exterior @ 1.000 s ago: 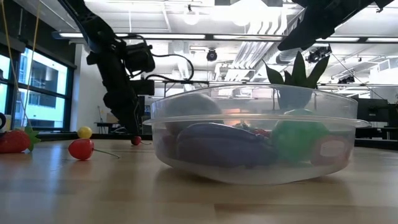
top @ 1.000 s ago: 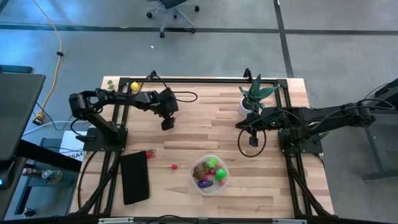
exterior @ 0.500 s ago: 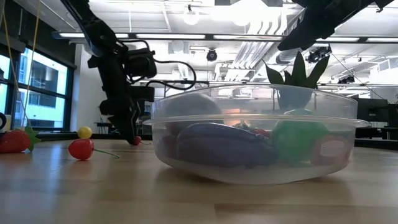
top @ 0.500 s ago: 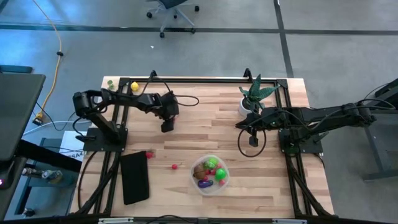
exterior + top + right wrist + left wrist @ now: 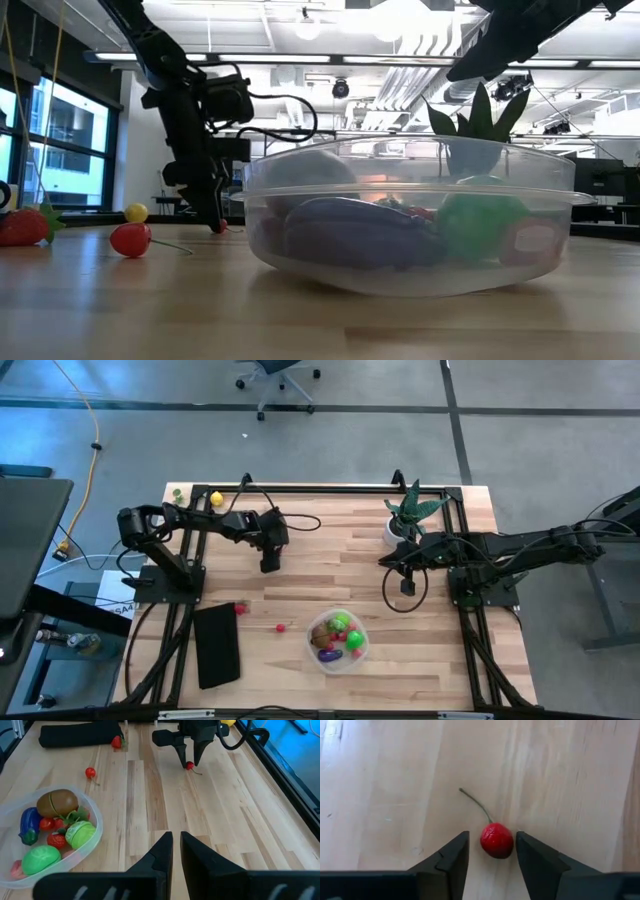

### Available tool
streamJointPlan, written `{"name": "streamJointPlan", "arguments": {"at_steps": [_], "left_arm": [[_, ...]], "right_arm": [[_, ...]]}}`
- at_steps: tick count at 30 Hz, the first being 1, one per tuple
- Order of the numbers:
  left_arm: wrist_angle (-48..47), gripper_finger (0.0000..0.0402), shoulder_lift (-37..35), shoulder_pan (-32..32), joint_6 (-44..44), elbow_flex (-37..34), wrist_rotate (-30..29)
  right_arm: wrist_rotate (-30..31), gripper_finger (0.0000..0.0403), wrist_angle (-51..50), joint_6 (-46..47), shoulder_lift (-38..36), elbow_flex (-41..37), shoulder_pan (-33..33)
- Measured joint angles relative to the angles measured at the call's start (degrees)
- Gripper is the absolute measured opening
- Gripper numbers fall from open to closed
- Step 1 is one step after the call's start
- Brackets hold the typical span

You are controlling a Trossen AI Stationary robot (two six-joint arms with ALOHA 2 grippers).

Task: Pick and placing Produce into tupperware
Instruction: Put the red cherry into the transparent container

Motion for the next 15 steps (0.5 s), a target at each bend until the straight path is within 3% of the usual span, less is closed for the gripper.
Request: {"name": "streamJointPlan", "arguments": {"at_steps": [15], "left_arm": [[0.1,0.0087,0.0,0.0,-1.1,0.0,-0.4]], "right_arm": [[0.0,0.0026,0.0,0.0,0.0,0.0,0.0]]}}
